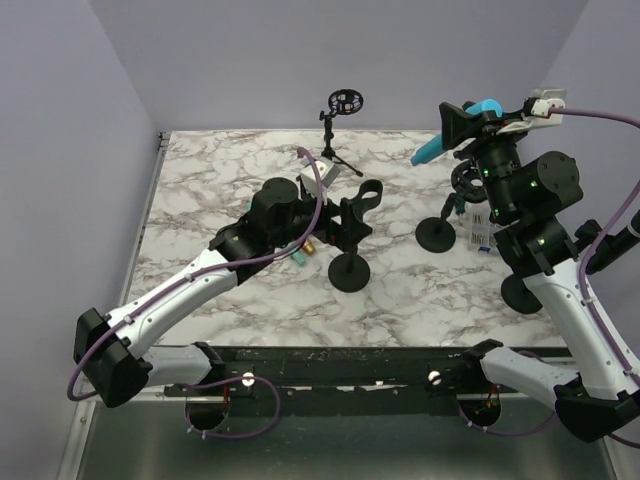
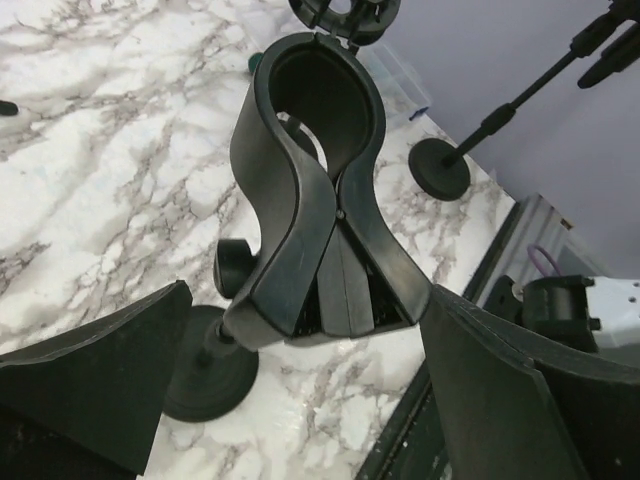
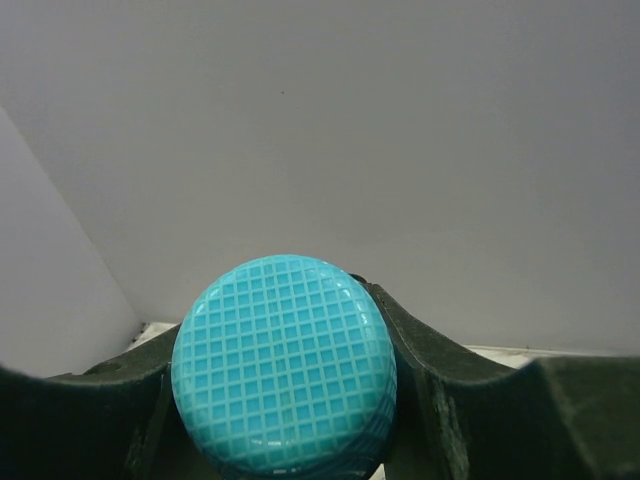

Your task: Remove the microphone from the stand

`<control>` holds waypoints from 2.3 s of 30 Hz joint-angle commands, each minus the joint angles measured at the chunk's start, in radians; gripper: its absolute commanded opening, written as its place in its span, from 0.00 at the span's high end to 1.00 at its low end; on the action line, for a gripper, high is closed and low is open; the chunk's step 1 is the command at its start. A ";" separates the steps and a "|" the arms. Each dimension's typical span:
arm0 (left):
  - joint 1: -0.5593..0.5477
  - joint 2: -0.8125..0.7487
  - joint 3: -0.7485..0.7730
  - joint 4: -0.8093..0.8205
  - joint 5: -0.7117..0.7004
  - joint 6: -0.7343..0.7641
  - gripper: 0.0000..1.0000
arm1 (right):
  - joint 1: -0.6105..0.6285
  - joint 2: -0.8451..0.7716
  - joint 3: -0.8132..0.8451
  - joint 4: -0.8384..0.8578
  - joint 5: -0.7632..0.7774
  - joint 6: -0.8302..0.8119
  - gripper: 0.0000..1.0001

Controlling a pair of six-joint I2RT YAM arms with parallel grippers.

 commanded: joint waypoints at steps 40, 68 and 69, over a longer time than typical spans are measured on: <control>0.287 0.030 -0.152 0.371 0.584 -0.974 0.14 | -0.002 0.034 -0.059 0.012 0.010 0.010 0.99; 0.330 -0.398 0.113 -0.221 0.234 -0.012 0.01 | 0.006 0.458 0.455 0.067 -0.669 0.417 0.99; 0.330 -0.402 0.142 -0.261 0.196 0.017 0.01 | 0.016 0.486 0.460 0.090 -0.719 0.470 0.99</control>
